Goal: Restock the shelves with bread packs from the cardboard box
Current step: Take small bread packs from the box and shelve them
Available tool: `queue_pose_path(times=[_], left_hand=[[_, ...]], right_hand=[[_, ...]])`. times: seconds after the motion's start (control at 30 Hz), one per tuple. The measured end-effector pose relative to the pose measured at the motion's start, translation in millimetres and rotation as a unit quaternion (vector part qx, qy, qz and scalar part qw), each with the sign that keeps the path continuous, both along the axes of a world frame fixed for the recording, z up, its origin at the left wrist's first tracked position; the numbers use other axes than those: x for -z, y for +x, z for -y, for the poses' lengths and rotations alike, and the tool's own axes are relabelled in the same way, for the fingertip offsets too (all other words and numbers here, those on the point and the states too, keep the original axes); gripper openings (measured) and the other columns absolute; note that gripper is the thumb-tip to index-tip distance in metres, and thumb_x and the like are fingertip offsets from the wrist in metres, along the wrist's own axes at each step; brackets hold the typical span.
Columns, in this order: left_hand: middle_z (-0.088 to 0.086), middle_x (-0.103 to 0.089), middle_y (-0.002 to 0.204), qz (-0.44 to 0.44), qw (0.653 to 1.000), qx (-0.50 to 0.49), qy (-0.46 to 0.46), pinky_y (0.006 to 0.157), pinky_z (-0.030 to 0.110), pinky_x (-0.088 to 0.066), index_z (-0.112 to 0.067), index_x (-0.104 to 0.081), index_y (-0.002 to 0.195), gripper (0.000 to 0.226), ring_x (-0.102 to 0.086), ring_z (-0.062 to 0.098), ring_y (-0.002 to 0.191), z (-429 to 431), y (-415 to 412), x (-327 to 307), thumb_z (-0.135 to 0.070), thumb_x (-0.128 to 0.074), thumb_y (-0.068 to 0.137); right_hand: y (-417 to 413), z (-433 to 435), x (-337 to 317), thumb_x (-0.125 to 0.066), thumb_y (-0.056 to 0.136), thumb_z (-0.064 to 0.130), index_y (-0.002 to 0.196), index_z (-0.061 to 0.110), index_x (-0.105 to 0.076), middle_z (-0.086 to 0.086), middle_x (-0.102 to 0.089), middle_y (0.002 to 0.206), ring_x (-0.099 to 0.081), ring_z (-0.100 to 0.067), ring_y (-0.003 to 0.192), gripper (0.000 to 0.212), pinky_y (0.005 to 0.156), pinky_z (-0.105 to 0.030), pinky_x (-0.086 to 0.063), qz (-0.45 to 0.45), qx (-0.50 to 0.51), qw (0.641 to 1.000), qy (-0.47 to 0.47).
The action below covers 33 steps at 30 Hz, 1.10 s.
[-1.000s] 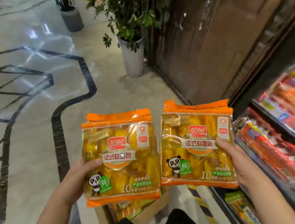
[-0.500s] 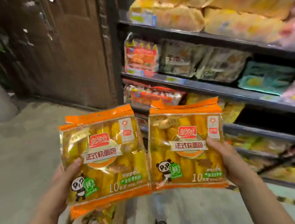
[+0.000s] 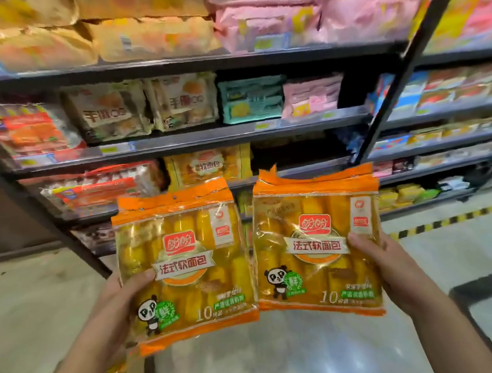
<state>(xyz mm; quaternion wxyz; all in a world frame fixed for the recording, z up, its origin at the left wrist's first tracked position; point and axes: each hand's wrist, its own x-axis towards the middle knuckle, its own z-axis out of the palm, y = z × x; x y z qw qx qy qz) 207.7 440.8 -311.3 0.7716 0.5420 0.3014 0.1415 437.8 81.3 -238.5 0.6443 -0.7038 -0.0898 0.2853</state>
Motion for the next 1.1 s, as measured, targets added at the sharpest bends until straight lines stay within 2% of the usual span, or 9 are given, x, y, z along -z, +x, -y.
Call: queue_pose_path(times=[0.03, 0.1, 0.27, 0.4, 0.6, 0.73, 0.87, 0.97, 1.1], left_hand=[[0.022, -0.077, 0.12, -0.006, 1.0, 0.0, 0.008, 0.082, 0.05, -0.066, -0.006, -0.064, 0.134, 0.116, -0.077, 0.04, 0.104, 12.2, 16.2, -1.3, -0.051, -0.103, 0.035], [0.02, -0.076, 0.123, -0.009, 1.0, 0.001, 0.023, 0.092, 0.053, -0.062, -0.007, -0.061, 0.138, 0.125, -0.072, 0.043, 0.114, 35.6, 45.8, -1.6, -0.057, -0.103, 0.031], [0.014, -0.08, 0.113, 0.01, 0.999, 0.008, 0.032, 0.067, 0.032, -0.066, -0.01, -0.06, 0.133, 0.129, -0.081, 0.025, 0.091, 88.6, 110.6, -6.5, -0.054, -0.104, 0.02], [0.009, -0.08, 0.116, 0.017, 0.999, 0.017, 0.033, 0.069, 0.033, -0.066, -0.02, -0.063, 0.129, 0.117, -0.08, 0.024, 0.096, 107.3, 147.9, -5.1, -0.055, -0.104, 0.026], [0.009, -0.078, 0.123, -0.007, 1.0, 0.019, 0.019, 0.081, 0.041, -0.065, -0.019, -0.059, 0.138, 0.122, -0.077, 0.03, 0.109, 97.5, 201.4, 9.1, -0.057, -0.103, 0.031], [0.002, -0.08, 0.117, -0.033, 0.999, 0.013, -0.008, 0.085, 0.045, -0.059, -0.031, -0.06, 0.131, 0.121, -0.079, 0.027, 0.102, 83.9, 243.4, 26.6, -0.063, -0.102, 0.022], [0.005, -0.077, 0.126, -0.02, 0.999, 0.026, -0.012, 0.092, 0.047, -0.058, -0.028, -0.056, 0.142, 0.125, -0.076, 0.03, 0.111, 73.8, 284.3, 30.9, -0.06, -0.103, 0.031], [0.003, -0.076, 0.128, -0.02, 0.999, 0.04, -0.004, 0.085, 0.043, -0.063, -0.029, -0.053, 0.145, 0.128, -0.076, 0.026, 0.112, 68.1, 312.8, 36.0, -0.06, -0.103, 0.031], [0.003, -0.077, 0.126, -0.032, 0.999, 0.034, -0.005, 0.073, 0.033, -0.066, -0.028, -0.054, 0.144, 0.13, -0.077, 0.024, 0.107, 66.5, 348.7, 52.8, -0.056, -0.104, 0.029]], right_hand=[[9.1, 16.4, -1.4, -0.086, 0.054, 0.072, 0.132, 0.032, -0.06, 0.002, -0.077, 0.117, -0.076, -0.023, 0.105, 0.091, 0.086, -0.045, -0.061, 0.008, 0.003, 1.0, -0.004], [29.8, 46.7, -1.8, -0.084, 0.053, 0.073, 0.13, 0.034, -0.061, 0.004, -0.078, 0.115, -0.076, -0.02, 0.103, 0.089, 0.086, -0.045, -0.06, 0.02, 0.007, 1.0, -0.009], [94.9, 91.4, 5.1, -0.087, 0.062, 0.064, 0.132, 0.032, -0.06, 0.004, -0.077, 0.117, -0.076, -0.02, 0.104, 0.082, 0.089, -0.047, -0.058, 0.022, 0.006, 1.0, -0.016], [143.6, 105.8, 14.4, -0.08, 0.08, 0.039, 0.137, 0.028, -0.057, 0.001, -0.076, 0.12, -0.075, -0.023, 0.107, 0.062, 0.09, -0.049, -0.058, 0.014, -0.004, 1.0, -0.023], [206.2, 95.1, 30.4, -0.07, 0.08, 0.024, 0.139, 0.021, -0.056, -0.003, -0.075, 0.122, -0.073, -0.027, 0.11, 0.061, 0.083, -0.042, -0.062, -0.012, 0.008, 1.0, 0.006], [244.0, 77.6, 42.4, -0.07, 0.084, 0.029, 0.143, 0.023, -0.054, -0.005, -0.073, 0.127, -0.07, -0.028, 0.116, 0.062, 0.096, -0.05, -0.055, -0.019, 0.015, 1.0, 0.001], [280.7, 67.0, 46.0, -0.086, 0.071, 0.049, 0.14, 0.024, -0.057, -0.004, -0.073, 0.128, -0.07, -0.025, 0.117, 0.079, 0.1, -0.051, -0.052, -0.017, 0.005, 1.0, -0.019], [313.0, 67.4, 55.2, -0.069, 0.087, 0.03, 0.137, 0.021, -0.059, -0.004, -0.073, 0.127, -0.071, -0.025, 0.116, 0.052, 0.098, -0.05, -0.053, -0.015, 0.001, 1.0, -0.021], [358.8, 68.5, 79.7, -0.064, 0.091, 0.026, 0.141, 0.019, -0.055, -0.004, -0.072, 0.129, -0.07, -0.027, 0.116, 0.052, 0.094, -0.05, -0.054, -0.013, -0.004, 1.0, -0.028]])
